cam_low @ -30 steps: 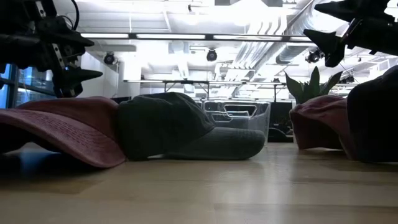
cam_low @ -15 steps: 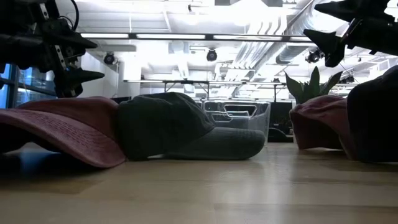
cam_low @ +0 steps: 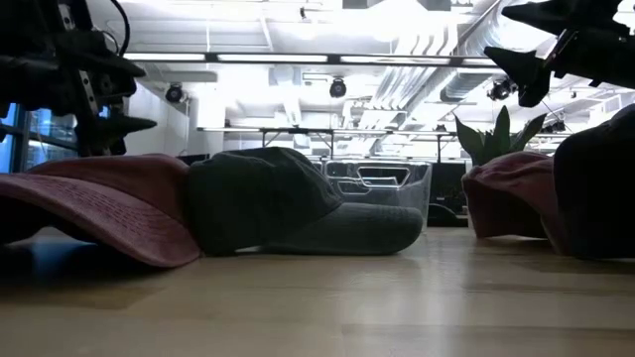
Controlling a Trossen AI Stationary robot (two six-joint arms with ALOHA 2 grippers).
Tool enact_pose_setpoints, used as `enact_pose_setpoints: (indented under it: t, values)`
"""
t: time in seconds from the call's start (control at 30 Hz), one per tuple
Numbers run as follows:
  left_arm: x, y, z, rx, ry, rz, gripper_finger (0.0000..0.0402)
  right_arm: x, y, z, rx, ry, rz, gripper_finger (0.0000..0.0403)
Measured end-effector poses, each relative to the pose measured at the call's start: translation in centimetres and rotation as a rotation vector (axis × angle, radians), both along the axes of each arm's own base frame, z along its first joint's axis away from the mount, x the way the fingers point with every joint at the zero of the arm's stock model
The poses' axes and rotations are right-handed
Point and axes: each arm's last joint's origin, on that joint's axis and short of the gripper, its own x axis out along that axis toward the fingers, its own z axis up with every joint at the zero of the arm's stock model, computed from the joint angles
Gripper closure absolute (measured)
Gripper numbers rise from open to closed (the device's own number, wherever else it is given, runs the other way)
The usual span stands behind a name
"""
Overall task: Pick & Place hat
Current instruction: Put the left black cap into the left transparent bin
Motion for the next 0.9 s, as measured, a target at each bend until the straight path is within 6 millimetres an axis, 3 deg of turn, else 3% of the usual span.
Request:
enact_pose_setpoints:
  t: [0.2, 0.9]
  values:
    - [-0.02, -0.09, 0.11, -0.078, 0.015, -0.025, 0.0147, 0.00, 0.00, 0.00, 0.000, 0.000, 0.000, 0.0096]
    - [-0.02, 0.01, 0.14, -0.101, 0.029, 0.014, 0.0147, 0.00, 0.00, 0.00, 0.000, 0.000, 0.001, 0.0096]
